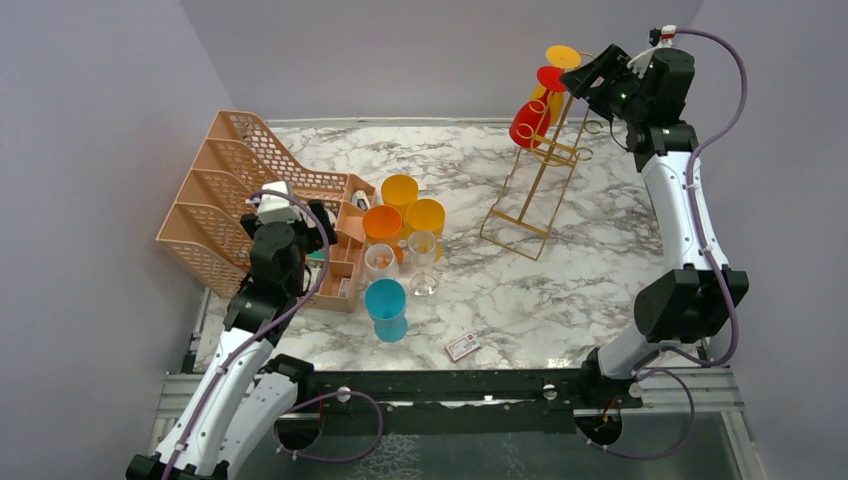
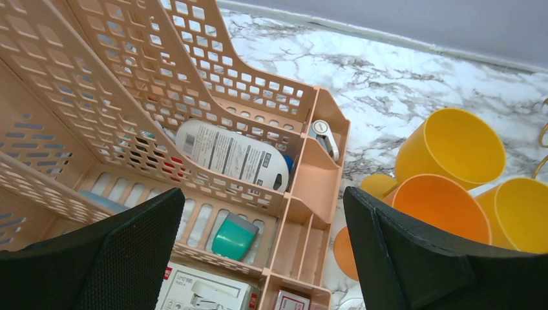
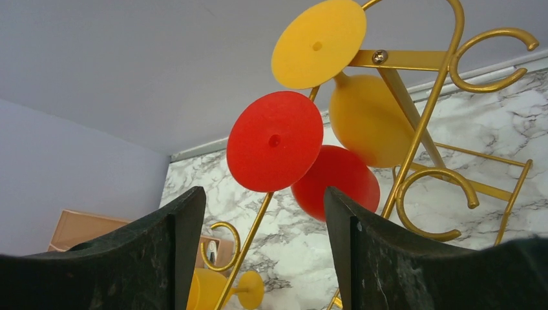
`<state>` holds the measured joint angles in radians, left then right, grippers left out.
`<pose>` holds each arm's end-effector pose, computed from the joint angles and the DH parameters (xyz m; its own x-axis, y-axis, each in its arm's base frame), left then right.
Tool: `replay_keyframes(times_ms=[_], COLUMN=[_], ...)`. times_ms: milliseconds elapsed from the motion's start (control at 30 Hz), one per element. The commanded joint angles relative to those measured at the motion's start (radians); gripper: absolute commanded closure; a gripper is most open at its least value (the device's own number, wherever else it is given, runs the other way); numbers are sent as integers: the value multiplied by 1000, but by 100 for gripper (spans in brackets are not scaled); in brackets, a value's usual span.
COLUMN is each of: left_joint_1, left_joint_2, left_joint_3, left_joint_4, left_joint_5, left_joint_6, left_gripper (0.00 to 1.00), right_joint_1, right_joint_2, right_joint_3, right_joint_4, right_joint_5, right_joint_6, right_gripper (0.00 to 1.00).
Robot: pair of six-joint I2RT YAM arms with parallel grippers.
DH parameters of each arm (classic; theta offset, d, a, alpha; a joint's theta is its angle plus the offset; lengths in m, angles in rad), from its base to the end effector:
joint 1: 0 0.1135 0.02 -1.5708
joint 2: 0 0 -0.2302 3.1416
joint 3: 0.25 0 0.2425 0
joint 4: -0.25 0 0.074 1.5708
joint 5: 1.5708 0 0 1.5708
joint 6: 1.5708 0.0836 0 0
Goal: Take the wine glass off the wine glass rack
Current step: Pick up the wine glass from the wine rack.
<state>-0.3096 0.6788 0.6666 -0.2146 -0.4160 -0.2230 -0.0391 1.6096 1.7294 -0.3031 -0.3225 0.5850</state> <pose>0.2228 -0.0358 0.2813 -0.1876 -0.1524 -0.9704 -0.1413 0.9818 -0.1269 0.4065 0.0106 0.4032 -0.3033 0.5360 -0.7878 -0.1281 0.7963 0.5911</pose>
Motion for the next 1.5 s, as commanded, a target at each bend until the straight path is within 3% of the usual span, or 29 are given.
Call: replay_keyframes(times_ms=[0,533,933,1467], left_joint_1=[10,12,14,14], left_joint_2=[-42,-69,-44,-39], left_joint_3=[-12,-21,-10,-7], left_joint_4=[41,9,-9,-15], left_joint_5=[-30,-26,-20,-22], left_joint_6=[-72,-38,-35,-30], left_gripper=[1,1,1,1], right_joint_1=[-2,-2,-3,-3], right_joint_2=[36,148,157,133], right_joint_3=[33,107,89,10], right_joint_4=[36,12,9,78], right_joint_5=[34,33,-2,-24], right_joint_6=[16,81,77,204], right_gripper=[31,46,68,71])
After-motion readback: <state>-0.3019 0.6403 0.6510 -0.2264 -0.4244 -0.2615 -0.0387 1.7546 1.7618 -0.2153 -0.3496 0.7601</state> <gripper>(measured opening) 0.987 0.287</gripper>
